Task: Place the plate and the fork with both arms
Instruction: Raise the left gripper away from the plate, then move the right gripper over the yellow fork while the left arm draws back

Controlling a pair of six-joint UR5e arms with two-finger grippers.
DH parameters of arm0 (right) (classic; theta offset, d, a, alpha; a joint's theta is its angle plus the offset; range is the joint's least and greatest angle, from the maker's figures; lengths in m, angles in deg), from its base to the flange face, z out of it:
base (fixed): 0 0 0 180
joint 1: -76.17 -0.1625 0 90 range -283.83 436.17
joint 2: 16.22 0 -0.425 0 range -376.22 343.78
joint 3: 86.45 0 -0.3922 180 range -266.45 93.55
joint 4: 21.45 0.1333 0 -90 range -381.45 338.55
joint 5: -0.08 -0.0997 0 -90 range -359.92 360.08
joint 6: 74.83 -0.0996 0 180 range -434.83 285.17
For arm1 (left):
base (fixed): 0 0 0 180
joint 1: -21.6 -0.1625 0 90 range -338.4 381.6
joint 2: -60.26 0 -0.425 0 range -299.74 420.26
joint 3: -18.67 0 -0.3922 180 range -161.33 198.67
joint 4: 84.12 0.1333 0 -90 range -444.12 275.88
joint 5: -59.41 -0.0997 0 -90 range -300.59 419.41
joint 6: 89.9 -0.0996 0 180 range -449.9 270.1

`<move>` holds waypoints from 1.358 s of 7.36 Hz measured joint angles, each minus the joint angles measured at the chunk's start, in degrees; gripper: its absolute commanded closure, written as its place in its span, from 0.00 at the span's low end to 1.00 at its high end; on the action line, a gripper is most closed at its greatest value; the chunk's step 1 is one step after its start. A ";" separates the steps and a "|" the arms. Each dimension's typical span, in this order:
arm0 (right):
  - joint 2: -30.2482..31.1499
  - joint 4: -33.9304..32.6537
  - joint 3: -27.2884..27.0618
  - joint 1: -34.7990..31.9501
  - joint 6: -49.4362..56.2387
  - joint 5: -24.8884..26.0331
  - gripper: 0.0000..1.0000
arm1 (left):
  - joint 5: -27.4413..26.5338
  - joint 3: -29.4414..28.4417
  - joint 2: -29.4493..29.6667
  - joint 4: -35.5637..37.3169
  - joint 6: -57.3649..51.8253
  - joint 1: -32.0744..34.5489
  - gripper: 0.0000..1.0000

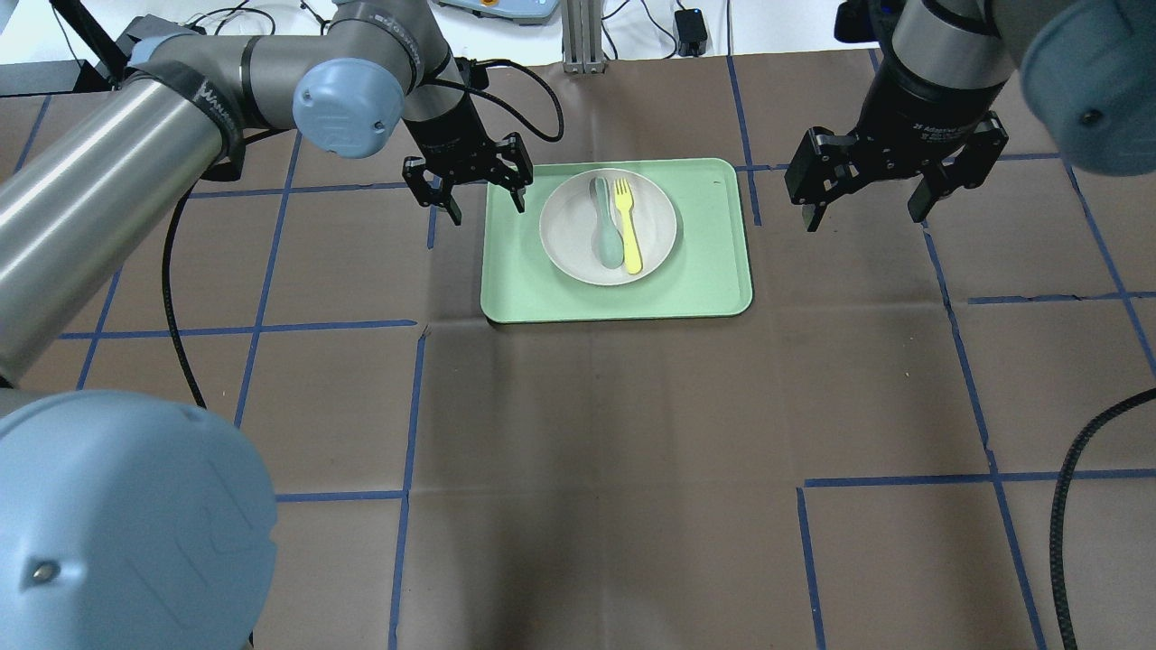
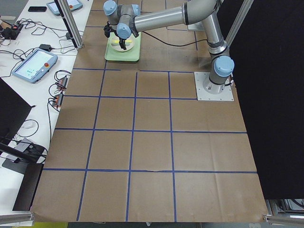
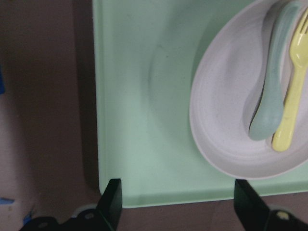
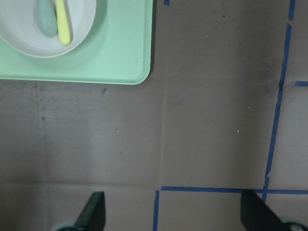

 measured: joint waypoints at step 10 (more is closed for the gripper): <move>-11.46 -0.67 11.28 -3.30 -3.97 -0.77 0.00 | -8.00 11.48 -27.41 -15.83 -17.28 -5.97 0.01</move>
